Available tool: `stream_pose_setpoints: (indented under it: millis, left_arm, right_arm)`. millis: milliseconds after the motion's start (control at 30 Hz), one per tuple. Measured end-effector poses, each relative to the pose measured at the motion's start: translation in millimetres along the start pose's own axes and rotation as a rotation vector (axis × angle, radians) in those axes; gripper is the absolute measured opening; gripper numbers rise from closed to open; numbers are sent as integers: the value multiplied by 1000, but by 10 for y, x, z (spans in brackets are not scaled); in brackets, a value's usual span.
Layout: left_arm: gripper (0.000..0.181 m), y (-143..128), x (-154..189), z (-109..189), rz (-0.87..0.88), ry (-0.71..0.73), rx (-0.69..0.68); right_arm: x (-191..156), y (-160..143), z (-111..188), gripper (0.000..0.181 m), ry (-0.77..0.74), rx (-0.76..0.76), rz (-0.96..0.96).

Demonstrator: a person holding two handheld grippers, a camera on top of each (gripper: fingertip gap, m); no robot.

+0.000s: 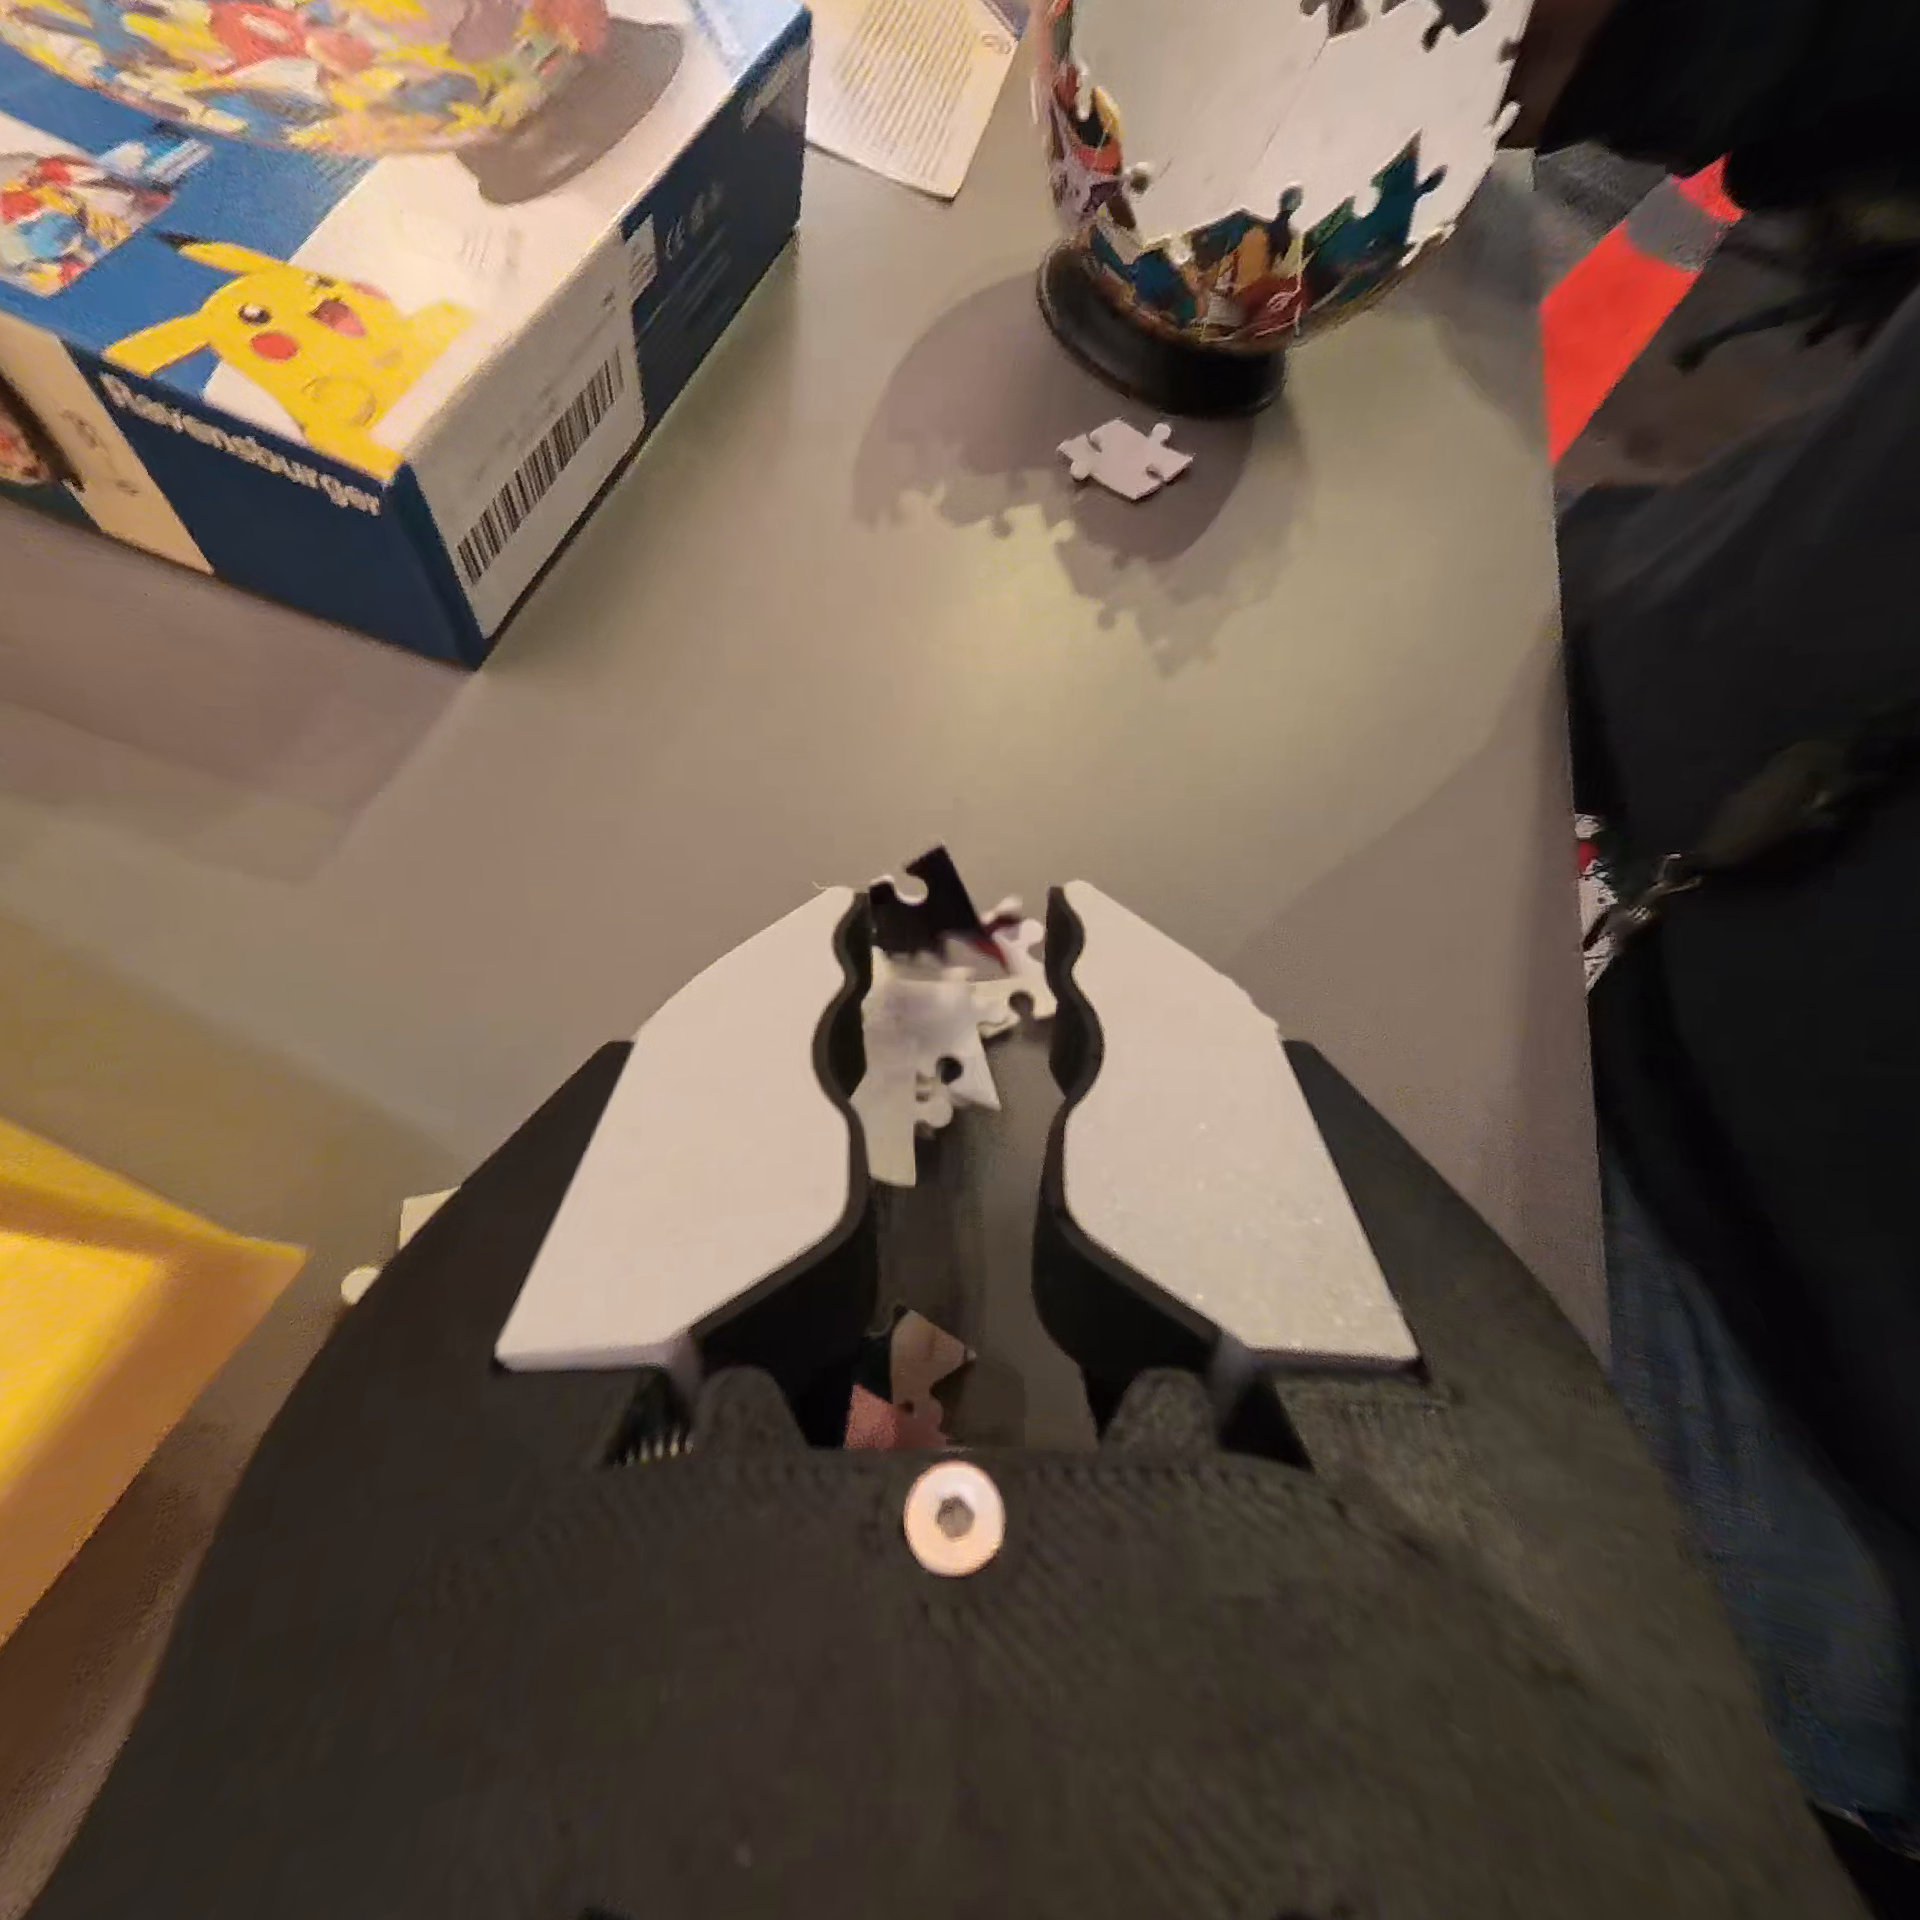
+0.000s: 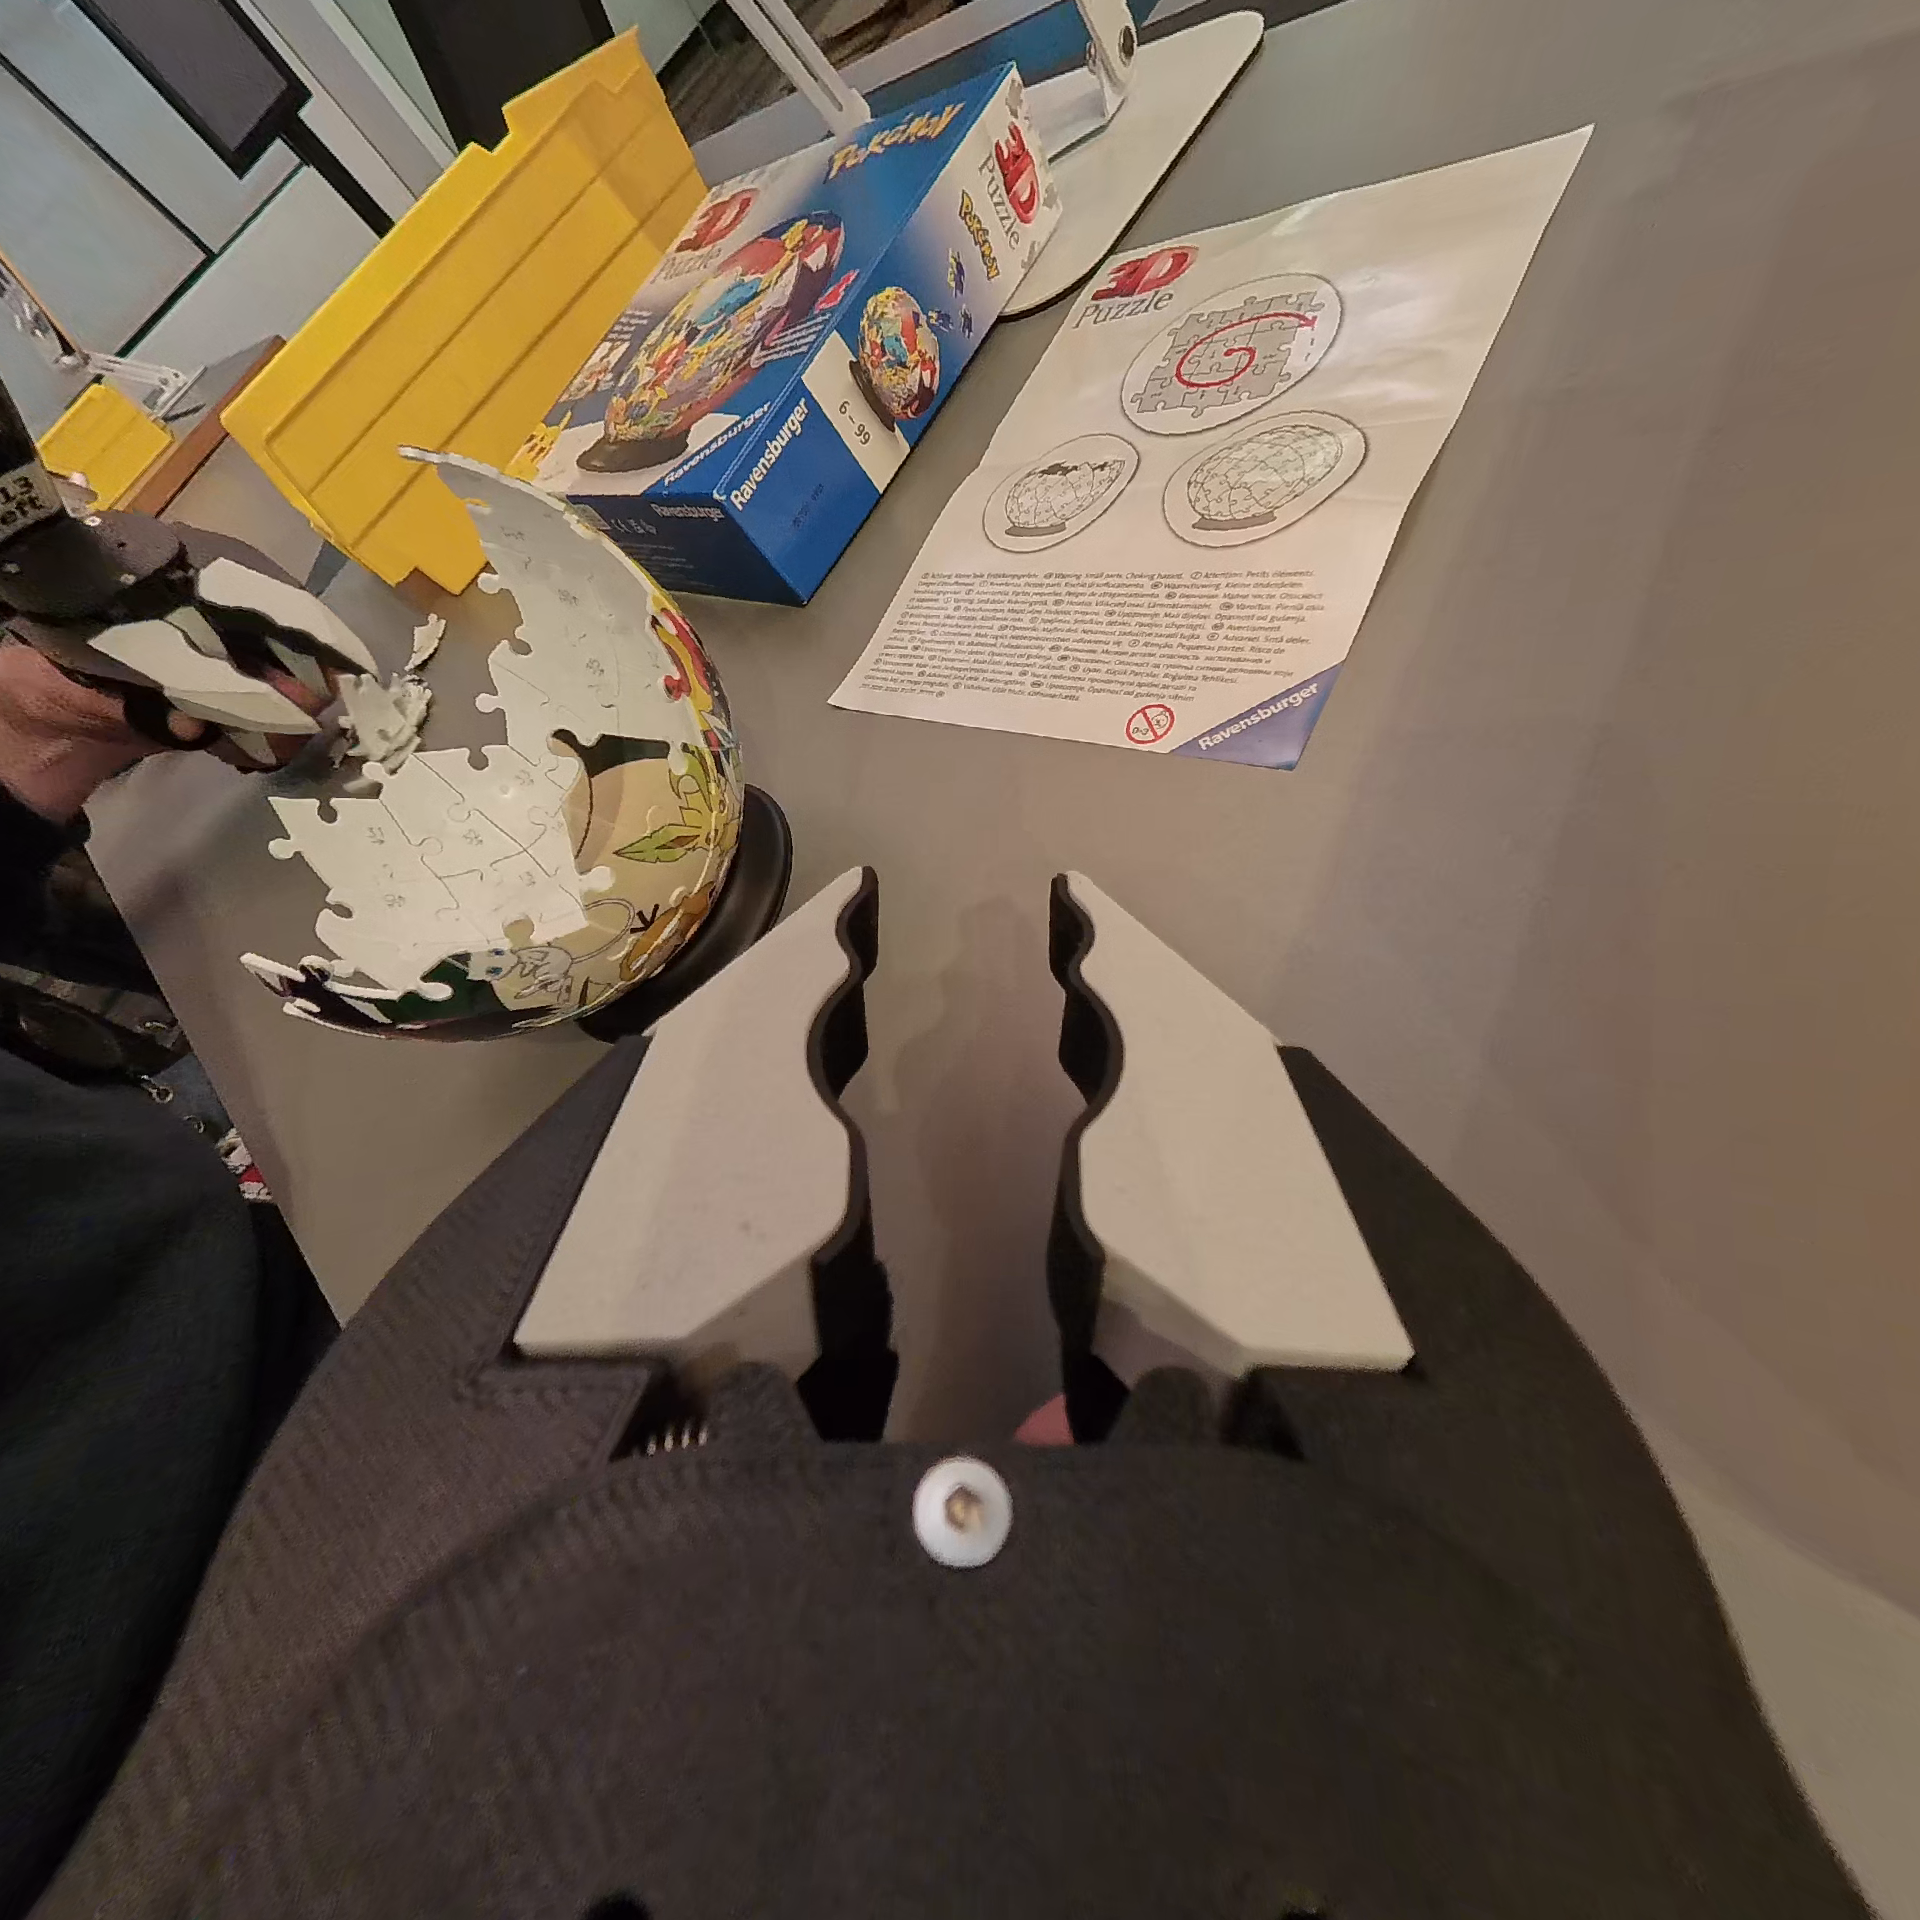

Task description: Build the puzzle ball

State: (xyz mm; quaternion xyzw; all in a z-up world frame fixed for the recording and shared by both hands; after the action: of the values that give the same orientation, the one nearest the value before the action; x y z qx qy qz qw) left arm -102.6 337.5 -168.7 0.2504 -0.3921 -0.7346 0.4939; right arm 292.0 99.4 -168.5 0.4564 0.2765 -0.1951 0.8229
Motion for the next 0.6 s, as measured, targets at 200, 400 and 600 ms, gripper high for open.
stream_pose_setpoints:
  millis: [200,400,600]
  left_arm:
    - [50,24,15,160,-59,55,-38]
    - [47,422,-191,836,-108,184,89]
    - [48,290,-831,1307,-91,502,-70]
  right_arm:
    - [3,-1,-3,32,-6,0,0]
    - [7,0,-5,32,-6,-2,-5]
    - [7,1,-3,32,-7,1,-4]
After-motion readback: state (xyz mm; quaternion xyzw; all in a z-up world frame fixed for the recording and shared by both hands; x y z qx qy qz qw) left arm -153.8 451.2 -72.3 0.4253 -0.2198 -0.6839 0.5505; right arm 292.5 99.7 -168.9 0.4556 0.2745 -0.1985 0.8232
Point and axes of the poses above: each gripper's, where its closed fingertips meet, z back along the fingers, y out of its top, x = y × z across the jaws, the point moved 6 cm from there along z, back along the fingers, and after that the axes turned 15 degrees about -z, right-handed, at the moved point
